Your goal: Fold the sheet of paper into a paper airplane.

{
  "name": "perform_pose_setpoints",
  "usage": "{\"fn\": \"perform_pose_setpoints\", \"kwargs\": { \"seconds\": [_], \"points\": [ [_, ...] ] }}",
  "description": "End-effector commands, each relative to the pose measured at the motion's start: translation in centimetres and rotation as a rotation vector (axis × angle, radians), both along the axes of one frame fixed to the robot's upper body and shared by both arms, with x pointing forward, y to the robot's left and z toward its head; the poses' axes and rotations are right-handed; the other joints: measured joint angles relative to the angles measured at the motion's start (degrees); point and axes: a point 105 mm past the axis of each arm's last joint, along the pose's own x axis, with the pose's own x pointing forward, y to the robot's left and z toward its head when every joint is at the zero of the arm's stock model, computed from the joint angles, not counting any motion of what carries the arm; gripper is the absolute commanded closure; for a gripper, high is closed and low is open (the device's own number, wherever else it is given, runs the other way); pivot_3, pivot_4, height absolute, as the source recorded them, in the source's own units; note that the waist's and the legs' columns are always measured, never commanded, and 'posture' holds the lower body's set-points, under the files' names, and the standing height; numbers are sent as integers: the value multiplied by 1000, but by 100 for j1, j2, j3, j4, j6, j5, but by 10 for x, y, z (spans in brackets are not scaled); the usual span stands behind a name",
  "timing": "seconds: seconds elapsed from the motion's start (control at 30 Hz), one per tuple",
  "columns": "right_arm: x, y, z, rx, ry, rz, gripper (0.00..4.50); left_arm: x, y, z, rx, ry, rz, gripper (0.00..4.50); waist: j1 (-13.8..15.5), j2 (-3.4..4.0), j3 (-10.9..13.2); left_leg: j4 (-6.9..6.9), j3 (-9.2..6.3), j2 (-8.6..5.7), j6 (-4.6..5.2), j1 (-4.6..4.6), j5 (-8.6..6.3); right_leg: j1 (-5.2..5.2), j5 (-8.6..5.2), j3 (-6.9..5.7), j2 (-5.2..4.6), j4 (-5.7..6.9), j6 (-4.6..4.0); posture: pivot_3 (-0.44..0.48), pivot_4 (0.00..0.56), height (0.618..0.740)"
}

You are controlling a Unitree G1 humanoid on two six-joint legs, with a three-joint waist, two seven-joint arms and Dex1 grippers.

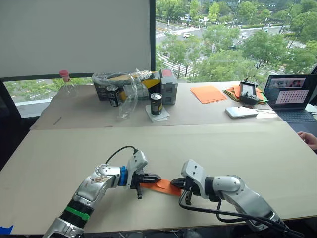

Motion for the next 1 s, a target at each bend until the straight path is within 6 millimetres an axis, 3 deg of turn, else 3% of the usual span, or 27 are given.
{"fn": "perform_pose_setpoints", "kwargs": {
  "seconds": [0.03,0.3,0.47,0.6,0.83,1.0],
  "points": [
    [-3,-5,-18,-60,66,-9,4479,4,51,-34,183,81,177,4500,-38,0,-6,-2,-1,3,0,0,0,0,0,-1,3,-1,0,0,150,695],
    [-2,-1,-19,-58,75,8,4479,13,58,-21,98,104,288,4500,-83,6,-13,-4,-8,10,0,2,0,0,0,-6,8,1,0,0,150,695],
    [-2,1,-20,-53,83,16,4479,18,47,4,-73,82,318,4500,-103,5,-11,-6,-11,12,0,-2,0,-7,0,-6,12,0,0,0,150,695],
    [-2,1,-20,-53,83,17,4479,16,29,30,-206,21,241,4500,-103,-8,-3,-7,-11,12,-2,-16,0,-26,0,-5,12,1,-1,0,150,695],
    [-3,-1,-21,-57,83,5,4479,7,7,29,-199,6,141,4500,-111,-9,-3,-2,-2,7,-12,-71,-2,-90,22,7,13,2,-35,0,150,695],
    [-3,-3,-21,-62,80,-7,4479,2,9,6,-64,5,115,4500,-108,-9,-3,-2,-2,7,-11,-75,-2,-91,12,6,13,0,-19,0,150,695]
  ]
}}
